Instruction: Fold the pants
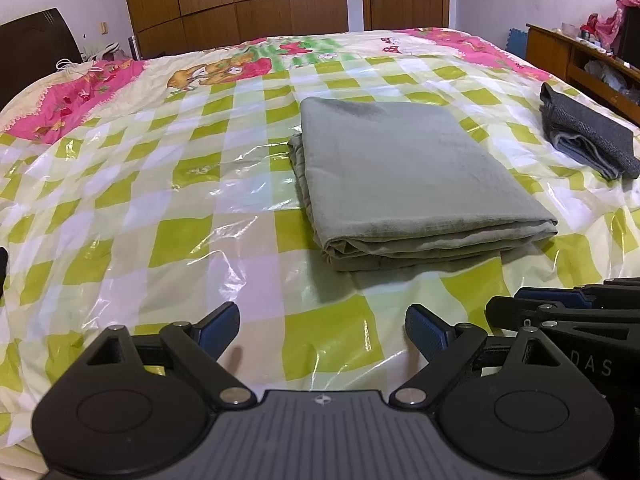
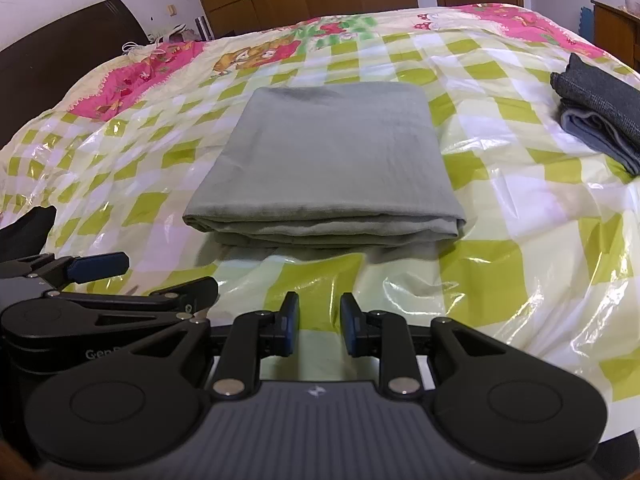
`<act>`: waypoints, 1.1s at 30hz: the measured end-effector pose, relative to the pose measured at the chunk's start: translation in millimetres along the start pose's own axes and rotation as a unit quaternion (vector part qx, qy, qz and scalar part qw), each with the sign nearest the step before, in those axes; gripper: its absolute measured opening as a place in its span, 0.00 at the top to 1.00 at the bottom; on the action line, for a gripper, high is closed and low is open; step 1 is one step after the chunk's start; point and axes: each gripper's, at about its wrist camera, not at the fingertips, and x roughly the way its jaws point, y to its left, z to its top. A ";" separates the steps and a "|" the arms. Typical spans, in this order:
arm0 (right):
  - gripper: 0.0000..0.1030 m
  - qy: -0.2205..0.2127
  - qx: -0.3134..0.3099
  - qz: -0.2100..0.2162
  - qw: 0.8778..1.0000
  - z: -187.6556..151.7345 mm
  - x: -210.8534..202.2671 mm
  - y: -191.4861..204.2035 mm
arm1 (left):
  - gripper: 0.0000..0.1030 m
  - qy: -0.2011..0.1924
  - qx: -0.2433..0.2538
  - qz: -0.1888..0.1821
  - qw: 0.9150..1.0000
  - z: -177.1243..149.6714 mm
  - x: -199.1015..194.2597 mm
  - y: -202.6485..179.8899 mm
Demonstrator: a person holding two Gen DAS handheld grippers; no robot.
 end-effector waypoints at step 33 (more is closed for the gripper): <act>0.76 -0.002 -0.009 -0.015 1.000 -2.7 -0.6 4.1 | 0.03 0.004 0.021 0.018 1.000 -2.3 2.8 -7.5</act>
